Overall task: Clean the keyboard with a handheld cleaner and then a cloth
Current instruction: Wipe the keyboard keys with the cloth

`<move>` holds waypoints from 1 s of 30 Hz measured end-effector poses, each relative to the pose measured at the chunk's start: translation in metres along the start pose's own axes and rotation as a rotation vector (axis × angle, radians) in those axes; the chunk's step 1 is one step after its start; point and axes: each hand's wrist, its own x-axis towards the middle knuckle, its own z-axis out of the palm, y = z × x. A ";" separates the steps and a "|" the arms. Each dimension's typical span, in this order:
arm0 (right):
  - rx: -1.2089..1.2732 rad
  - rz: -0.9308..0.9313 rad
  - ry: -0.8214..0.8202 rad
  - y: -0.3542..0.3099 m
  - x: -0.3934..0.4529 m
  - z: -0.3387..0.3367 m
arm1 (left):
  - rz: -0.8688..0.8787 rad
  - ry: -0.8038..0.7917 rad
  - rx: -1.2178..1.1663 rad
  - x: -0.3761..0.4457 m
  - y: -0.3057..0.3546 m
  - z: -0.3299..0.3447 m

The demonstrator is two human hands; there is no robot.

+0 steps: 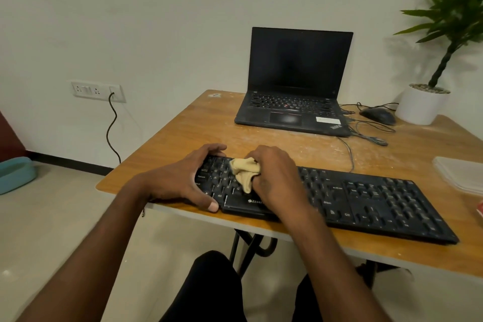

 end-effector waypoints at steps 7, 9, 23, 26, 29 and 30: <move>-0.086 0.038 -0.014 0.025 0.002 -0.015 | 0.012 -0.022 -0.014 0.000 0.000 -0.001; -0.102 0.113 0.030 0.044 -0.001 -0.025 | 0.008 -0.022 -0.019 0.001 0.002 -0.001; -0.024 0.091 -0.062 0.027 0.019 -0.019 | -0.011 -0.009 -0.027 -0.002 0.008 0.000; -0.009 0.159 0.018 0.043 0.014 -0.028 | -0.018 -0.012 -0.016 -0.001 0.006 -0.002; -0.018 0.125 0.031 0.034 0.020 -0.018 | -0.026 -0.017 -0.016 0.000 0.004 -0.002; -0.024 0.102 0.021 0.028 0.024 -0.013 | -0.027 -0.018 -0.015 0.001 0.004 -0.002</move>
